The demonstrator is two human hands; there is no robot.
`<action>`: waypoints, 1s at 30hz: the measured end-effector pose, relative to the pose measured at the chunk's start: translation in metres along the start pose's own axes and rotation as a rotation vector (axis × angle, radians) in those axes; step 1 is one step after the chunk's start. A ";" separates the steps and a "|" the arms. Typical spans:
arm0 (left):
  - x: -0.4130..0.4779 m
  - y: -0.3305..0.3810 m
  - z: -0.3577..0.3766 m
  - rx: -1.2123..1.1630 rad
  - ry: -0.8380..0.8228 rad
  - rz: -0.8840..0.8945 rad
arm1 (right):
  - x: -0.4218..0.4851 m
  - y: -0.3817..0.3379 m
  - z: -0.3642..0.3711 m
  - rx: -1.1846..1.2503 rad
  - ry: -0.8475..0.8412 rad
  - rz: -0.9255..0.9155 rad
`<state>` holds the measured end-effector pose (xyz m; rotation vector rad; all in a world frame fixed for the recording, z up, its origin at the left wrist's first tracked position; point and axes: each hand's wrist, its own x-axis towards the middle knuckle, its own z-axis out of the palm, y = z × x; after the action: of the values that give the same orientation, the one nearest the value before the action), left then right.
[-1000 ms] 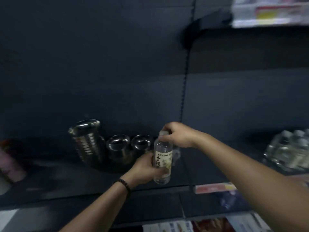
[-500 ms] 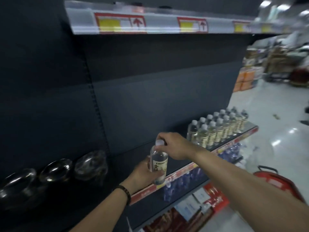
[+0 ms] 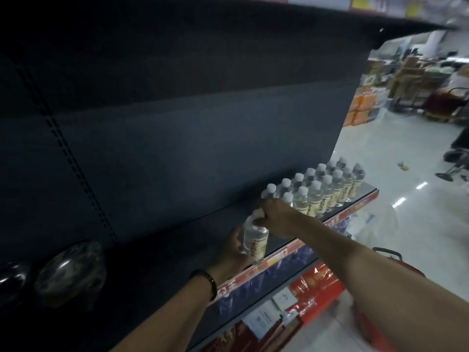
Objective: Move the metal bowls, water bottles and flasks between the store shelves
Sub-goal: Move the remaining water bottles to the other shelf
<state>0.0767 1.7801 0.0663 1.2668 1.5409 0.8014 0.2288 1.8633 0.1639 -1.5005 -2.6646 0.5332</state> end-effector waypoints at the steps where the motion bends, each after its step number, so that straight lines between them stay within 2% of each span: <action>1: 0.009 0.001 0.008 0.002 0.018 -0.008 | 0.007 0.013 0.001 -0.021 -0.008 0.001; 10: 0.068 0.029 0.070 -0.027 0.174 -0.046 | 0.063 0.094 0.003 -0.111 -0.076 -0.107; 18: 0.090 0.032 0.092 -0.045 0.233 -0.093 | 0.086 0.118 0.014 -0.254 -0.072 -0.138; 22: 0.096 0.032 0.098 -0.044 0.244 -0.095 | 0.086 0.118 0.022 -0.204 0.000 -0.104; 25: 0.098 0.034 0.099 -0.052 0.229 -0.080 | 0.082 0.122 0.027 -0.033 0.011 -0.049; 30: 0.101 0.041 0.104 -0.113 0.239 -0.101 | 0.080 0.131 0.031 -0.088 0.091 -0.105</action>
<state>0.1874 1.8794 0.0431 1.0317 1.7088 0.9875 0.2878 1.9841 0.0833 -1.3598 -2.7106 0.3372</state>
